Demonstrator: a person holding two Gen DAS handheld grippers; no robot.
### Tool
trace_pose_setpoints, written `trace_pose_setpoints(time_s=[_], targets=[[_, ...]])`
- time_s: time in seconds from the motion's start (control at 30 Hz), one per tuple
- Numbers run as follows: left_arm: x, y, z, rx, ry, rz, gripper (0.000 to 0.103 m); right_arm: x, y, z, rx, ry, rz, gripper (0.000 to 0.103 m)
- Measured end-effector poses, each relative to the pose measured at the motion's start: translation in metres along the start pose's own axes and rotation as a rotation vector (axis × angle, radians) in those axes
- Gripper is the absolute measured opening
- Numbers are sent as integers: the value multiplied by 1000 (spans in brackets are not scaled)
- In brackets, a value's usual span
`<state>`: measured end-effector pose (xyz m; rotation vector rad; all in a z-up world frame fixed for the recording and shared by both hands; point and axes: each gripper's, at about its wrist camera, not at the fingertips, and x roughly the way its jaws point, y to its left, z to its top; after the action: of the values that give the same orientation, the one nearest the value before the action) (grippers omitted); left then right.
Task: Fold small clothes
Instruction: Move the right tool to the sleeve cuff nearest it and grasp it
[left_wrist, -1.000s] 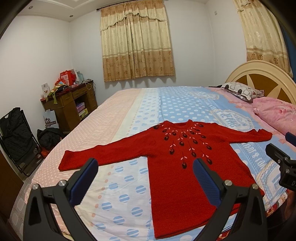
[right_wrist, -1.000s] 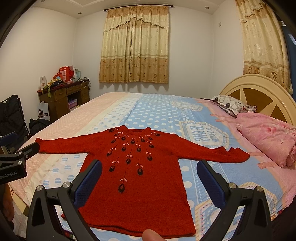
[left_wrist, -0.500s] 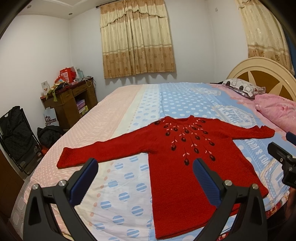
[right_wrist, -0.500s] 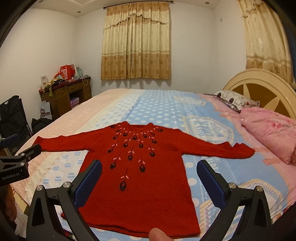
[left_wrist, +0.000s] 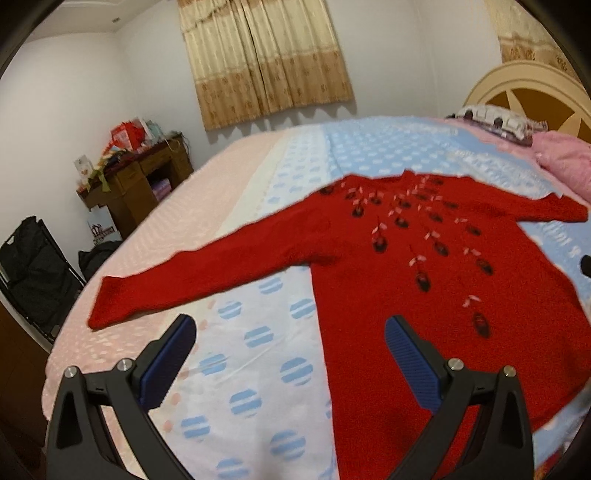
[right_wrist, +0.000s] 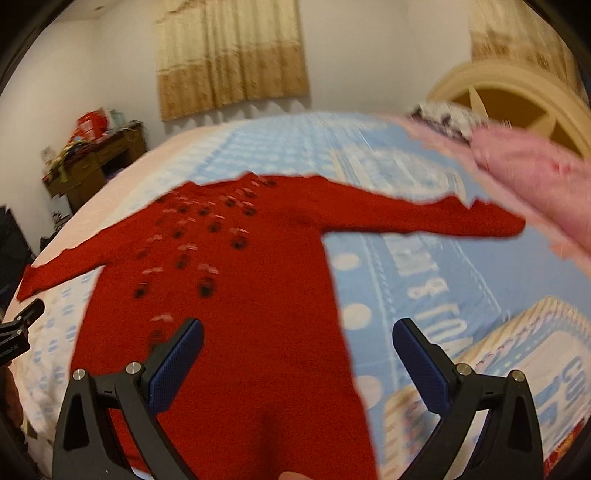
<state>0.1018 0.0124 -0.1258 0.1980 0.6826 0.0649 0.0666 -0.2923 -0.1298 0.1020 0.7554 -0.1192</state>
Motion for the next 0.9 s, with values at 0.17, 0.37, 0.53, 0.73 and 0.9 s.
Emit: trace_pose_setpoints(time_s=[0.17,0.37,0.53,0.73,0.9], targets=[[34,-4,17,12,-6,12,103,22,-63,21,74,35,-58,84],[72,1,29,-6,6,40,103,34,-169,67,240,23,-160,72],[90,10,21,-60,64,30,103,52,-266,96,405,21,-283,60],[100,11,19,-81,93,22,103,89,-337,108,547,56,-343,42],[108,17,14,-109,115,19,103,113,-362,111,601,95,-350,42]])
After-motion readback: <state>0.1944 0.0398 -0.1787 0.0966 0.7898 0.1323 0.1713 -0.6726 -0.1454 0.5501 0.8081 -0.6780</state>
